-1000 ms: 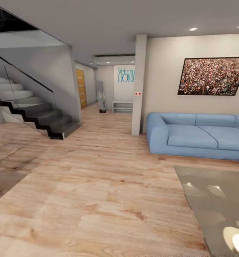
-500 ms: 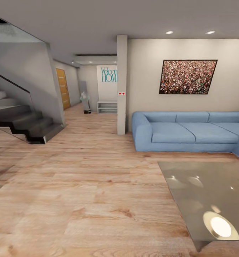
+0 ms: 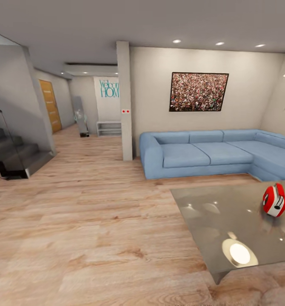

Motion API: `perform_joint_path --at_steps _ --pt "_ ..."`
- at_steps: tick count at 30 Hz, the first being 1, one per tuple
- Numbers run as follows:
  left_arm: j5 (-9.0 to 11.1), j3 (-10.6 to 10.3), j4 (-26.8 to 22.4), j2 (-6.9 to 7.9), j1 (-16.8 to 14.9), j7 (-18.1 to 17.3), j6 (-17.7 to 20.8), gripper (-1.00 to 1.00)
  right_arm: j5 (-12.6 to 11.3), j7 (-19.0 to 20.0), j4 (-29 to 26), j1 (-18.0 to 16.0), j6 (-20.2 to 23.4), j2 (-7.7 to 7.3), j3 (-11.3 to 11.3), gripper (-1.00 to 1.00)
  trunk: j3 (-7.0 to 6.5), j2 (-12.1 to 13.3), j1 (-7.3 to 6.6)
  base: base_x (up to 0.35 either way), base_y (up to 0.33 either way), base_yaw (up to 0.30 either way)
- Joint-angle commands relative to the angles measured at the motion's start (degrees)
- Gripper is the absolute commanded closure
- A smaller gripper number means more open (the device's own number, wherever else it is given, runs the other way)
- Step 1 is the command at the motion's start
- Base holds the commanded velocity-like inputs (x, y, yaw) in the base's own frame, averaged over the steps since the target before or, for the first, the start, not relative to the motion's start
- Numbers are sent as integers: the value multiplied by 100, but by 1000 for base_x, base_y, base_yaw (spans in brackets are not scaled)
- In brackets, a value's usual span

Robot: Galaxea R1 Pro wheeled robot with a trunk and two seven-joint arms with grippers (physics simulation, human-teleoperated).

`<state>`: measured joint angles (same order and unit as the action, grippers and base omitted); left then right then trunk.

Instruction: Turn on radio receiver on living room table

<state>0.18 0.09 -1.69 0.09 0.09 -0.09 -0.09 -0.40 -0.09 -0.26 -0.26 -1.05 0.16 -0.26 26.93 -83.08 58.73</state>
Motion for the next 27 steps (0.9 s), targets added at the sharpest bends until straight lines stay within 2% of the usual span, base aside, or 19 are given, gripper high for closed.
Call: perform_joint_path --at_steps 1,27 --pt "0 2 1 0 0 0 0 -100 -2 0 -1 0 0 1 0 -100 0 0 0 0 0 -288" --pt "0 8 1 0 0 0 0 -100 -3 0 0 0 0 0 0 -100 0 0 0 0 0 -288"
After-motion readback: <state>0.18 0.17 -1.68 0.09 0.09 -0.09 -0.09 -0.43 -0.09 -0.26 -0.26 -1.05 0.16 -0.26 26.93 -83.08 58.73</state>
